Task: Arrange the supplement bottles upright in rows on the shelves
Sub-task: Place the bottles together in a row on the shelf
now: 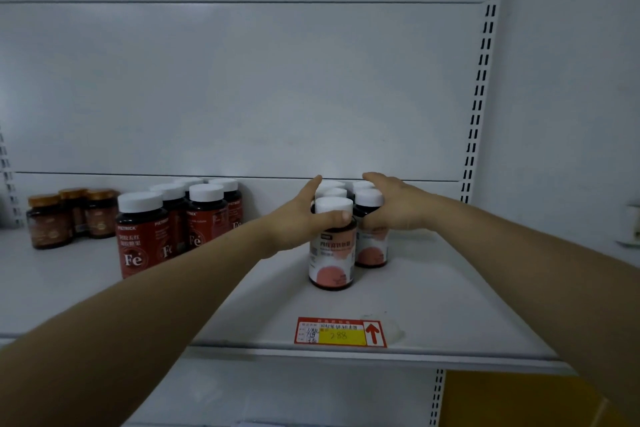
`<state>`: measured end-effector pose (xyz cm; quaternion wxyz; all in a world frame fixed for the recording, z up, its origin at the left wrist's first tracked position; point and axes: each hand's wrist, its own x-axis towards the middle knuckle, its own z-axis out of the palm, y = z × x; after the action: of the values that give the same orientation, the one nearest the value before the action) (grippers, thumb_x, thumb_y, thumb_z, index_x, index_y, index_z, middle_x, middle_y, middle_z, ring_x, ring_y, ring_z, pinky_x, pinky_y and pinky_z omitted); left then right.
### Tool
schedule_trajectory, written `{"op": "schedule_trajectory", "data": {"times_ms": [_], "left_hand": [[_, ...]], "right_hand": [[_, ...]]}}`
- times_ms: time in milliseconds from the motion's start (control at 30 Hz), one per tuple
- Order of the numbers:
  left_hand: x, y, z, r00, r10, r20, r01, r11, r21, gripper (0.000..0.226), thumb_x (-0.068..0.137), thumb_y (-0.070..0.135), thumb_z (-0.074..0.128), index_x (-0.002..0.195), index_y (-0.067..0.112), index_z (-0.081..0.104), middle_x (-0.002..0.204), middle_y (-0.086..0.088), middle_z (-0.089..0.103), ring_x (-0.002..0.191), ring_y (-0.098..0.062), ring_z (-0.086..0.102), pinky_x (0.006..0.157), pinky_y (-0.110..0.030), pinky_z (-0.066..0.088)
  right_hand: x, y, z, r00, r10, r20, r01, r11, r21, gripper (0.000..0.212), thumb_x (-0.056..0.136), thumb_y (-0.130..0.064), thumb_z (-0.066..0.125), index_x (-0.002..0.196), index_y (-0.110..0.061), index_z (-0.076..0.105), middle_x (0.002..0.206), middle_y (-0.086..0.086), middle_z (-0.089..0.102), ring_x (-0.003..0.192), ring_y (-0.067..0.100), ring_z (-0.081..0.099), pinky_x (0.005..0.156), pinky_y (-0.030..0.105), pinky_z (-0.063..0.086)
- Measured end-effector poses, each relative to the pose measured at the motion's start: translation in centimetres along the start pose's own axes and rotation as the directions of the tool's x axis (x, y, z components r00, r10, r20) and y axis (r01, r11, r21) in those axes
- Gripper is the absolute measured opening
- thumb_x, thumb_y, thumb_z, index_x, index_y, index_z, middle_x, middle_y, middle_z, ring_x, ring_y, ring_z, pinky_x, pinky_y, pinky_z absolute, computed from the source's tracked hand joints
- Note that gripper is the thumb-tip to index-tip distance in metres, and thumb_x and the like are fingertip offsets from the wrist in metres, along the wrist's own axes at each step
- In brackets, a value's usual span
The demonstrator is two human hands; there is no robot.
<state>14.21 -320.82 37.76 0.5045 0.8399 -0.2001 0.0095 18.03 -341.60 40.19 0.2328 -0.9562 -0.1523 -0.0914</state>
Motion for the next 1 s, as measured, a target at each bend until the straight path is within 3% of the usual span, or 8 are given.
{"op": "schedule_trajectory", "data": {"times_ms": [100, 167, 267, 400, 600, 733, 900, 1000], "left_hand": [[0.2, -0.2, -0.3, 0.998, -0.048, -0.041, 0.045, 0.996, -0.078, 0.070, 0.089, 0.062, 0.036, 0.149, 0.033, 0.013, 0.155, 0.003, 0.022, 0.135, -0.016, 0.031, 0.108, -0.038, 0.032], [0.8, -0.3, -0.5, 0.989, -0.119, -0.090, 0.102, 0.980, -0.168, 0.068, 0.090, 0.067, 0.021, 0.148, 0.031, 0.021, 0.155, 0.002, 0.022, 0.138, -0.019, 0.028, 0.109, -0.041, 0.032], [1.6, -0.6, -0.6, 0.976, -0.189, -0.109, 0.164, 0.965, -0.206, 0.067, 0.090, 0.068, 0.016, 0.148, 0.034, 0.022, 0.155, 0.002, 0.022, 0.139, -0.021, 0.027, 0.109, -0.043, 0.030], [2.2, -1.1, 0.1, 0.975, -0.223, -0.021, 0.210, 0.941, -0.265, 0.065, 0.091, 0.067, 0.015, 0.143, 0.033, 0.035, 0.147, 0.000, 0.039, 0.133, -0.024, 0.037, 0.110, -0.050, 0.029], [2.1, -1.0, 0.5, 0.972, -0.234, -0.029, 0.220, 0.945, -0.243, 0.067, 0.092, 0.066, 0.015, 0.141, 0.028, 0.039, 0.142, -0.004, 0.047, 0.129, -0.024, 0.042, 0.110, -0.049, 0.029], [1.1, -0.5, 0.5, 0.980, -0.192, -0.054, 0.179, 0.966, -0.187, 0.073, 0.087, 0.071, 0.010, 0.145, 0.030, 0.030, 0.149, 0.001, 0.036, 0.136, -0.021, 0.033, 0.111, -0.043, 0.028], [-1.1, -0.9, 0.1, 0.999, -0.048, 0.014, 0.049, 0.992, -0.118, 0.080, 0.078, 0.074, 0.032, 0.147, 0.036, 0.016, 0.146, 0.012, 0.033, 0.131, -0.013, 0.035, 0.101, -0.035, 0.038], [-1.8, -1.2, 0.9, 0.994, 0.073, 0.075, -0.068, 0.995, -0.075, 0.074, 0.081, 0.033, 0.070, 0.139, 0.042, 0.024, 0.122, 0.016, 0.052, 0.111, -0.006, 0.054, 0.079, -0.019, 0.048]], "right_hand": [[0.2, 0.1, -0.3, 1.000, 0.011, 0.013, -0.011, 1.000, -0.005, 0.090, 0.066, -0.038, 0.073, 0.143, -0.028, 0.028, 0.136, 0.000, 0.043, 0.113, 0.021, 0.049, 0.087, 0.032, 0.045], [0.2, 0.1, -0.2, 1.000, 0.005, 0.030, -0.005, 1.000, 0.002, 0.078, 0.067, -0.037, 0.073, 0.135, -0.025, 0.038, 0.123, -0.002, 0.052, 0.103, 0.018, 0.053, 0.083, 0.033, 0.048], [0.3, 0.1, -0.2, 0.999, -0.027, 0.033, 0.028, 1.000, -0.004, 0.062, 0.067, -0.035, 0.074, 0.122, -0.023, 0.047, 0.108, -0.005, 0.054, 0.093, 0.014, 0.055, 0.077, 0.030, 0.048], [0.4, 0.3, -0.1, 0.998, -0.047, 0.037, 0.047, 0.999, 0.018, 0.046, 0.066, -0.033, 0.074, 0.105, -0.027, 0.050, 0.102, -0.007, 0.059, 0.086, 0.007, 0.057, 0.068, 0.028, 0.048], [-0.1, 0.1, 0.2, 1.000, -0.019, 0.009, 0.019, 0.998, 0.068, 0.064, 0.068, -0.030, 0.075, 0.125, -0.025, 0.047, 0.112, -0.004, 0.056, 0.091, 0.012, 0.055, 0.069, 0.025, 0.047], [-0.9, 0.2, 0.5, 1.000, 0.021, -0.015, -0.019, 0.994, 0.112, 0.094, 0.067, -0.036, 0.076, 0.145, -0.030, 0.025, 0.119, -0.008, 0.045, 0.100, 0.016, 0.050, 0.075, 0.026, 0.043], [-2.0, 0.4, 0.8, 0.999, 0.001, -0.038, 0.003, 0.996, 0.087, 0.089, 0.070, -0.042, 0.076, 0.142, -0.031, 0.025, 0.115, -0.004, 0.050, 0.091, 0.013, 0.052, 0.063, 0.021, 0.040], [-2.5, 0.4, 1.3, 0.998, -0.004, -0.055, 0.008, 0.998, 0.069, 0.085, 0.075, -0.038, 0.075, 0.142, -0.029, 0.024, 0.111, -0.002, 0.048, 0.093, 0.017, 0.049, 0.066, 0.025, 0.038]]}}
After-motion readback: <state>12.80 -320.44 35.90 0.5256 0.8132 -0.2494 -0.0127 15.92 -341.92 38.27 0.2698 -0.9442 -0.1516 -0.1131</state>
